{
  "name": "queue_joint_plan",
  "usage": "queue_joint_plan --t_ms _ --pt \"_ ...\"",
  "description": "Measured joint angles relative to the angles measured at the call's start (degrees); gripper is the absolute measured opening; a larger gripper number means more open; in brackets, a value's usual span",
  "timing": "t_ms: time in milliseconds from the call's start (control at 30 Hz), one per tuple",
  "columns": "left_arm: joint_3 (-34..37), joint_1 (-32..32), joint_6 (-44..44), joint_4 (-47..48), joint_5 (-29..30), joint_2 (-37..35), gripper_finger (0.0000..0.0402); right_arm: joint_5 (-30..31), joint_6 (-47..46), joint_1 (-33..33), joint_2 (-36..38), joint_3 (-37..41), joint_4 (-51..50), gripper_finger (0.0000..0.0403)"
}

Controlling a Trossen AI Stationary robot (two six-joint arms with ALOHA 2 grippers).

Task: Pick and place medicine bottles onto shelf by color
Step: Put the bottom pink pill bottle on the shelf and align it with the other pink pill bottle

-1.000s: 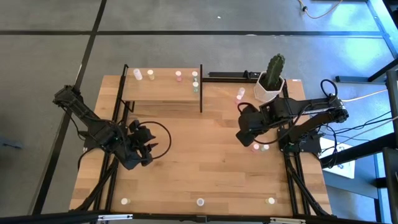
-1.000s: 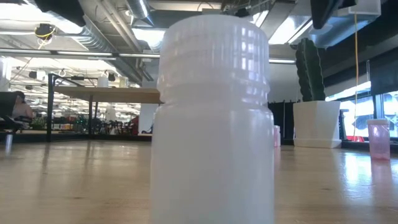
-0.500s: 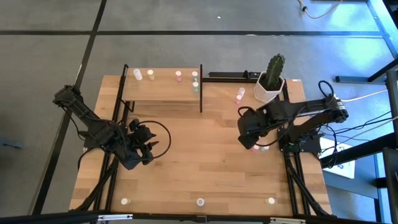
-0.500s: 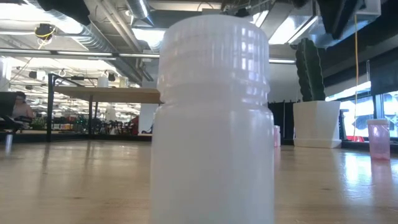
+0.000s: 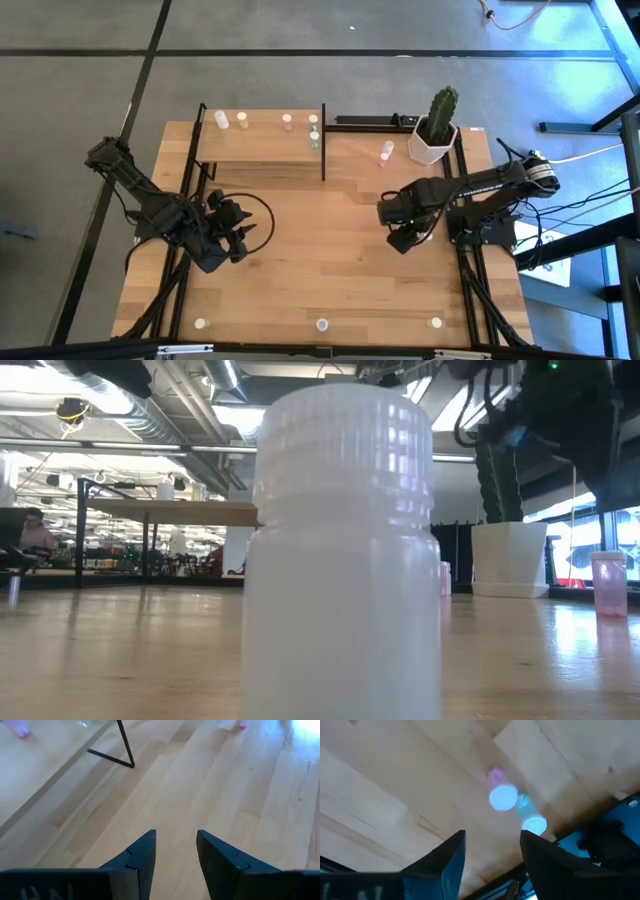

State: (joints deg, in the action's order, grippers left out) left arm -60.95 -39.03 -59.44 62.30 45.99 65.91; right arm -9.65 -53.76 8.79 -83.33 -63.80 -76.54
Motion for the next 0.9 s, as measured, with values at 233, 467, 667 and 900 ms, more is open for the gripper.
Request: queue_joint_plan --t_ms 233,467,667,900 --pt "0.0 0.61 0.02 -0.02 0.07 0.0 0.0135 -1.04 3.11 -2.2 0.02 3.23 2.7 0.0225" --pt "0.0 1.29 0.02 -0.03 0.07 0.0 0.0135 -1.01 3.3 -3.07 0.02 6.01 6.17 0.0244" --pt "0.0 1.29 0.02 -0.02 0.05 0.0 0.0135 -1.13 3.07 -3.05 0.03 9.56 8.27 0.0245" --pt "0.0 1.29 0.02 0.0 0.05 0.0 0.0135 -1.03 3.3 -3.05 0.04 11.77 10.06 0.0245"
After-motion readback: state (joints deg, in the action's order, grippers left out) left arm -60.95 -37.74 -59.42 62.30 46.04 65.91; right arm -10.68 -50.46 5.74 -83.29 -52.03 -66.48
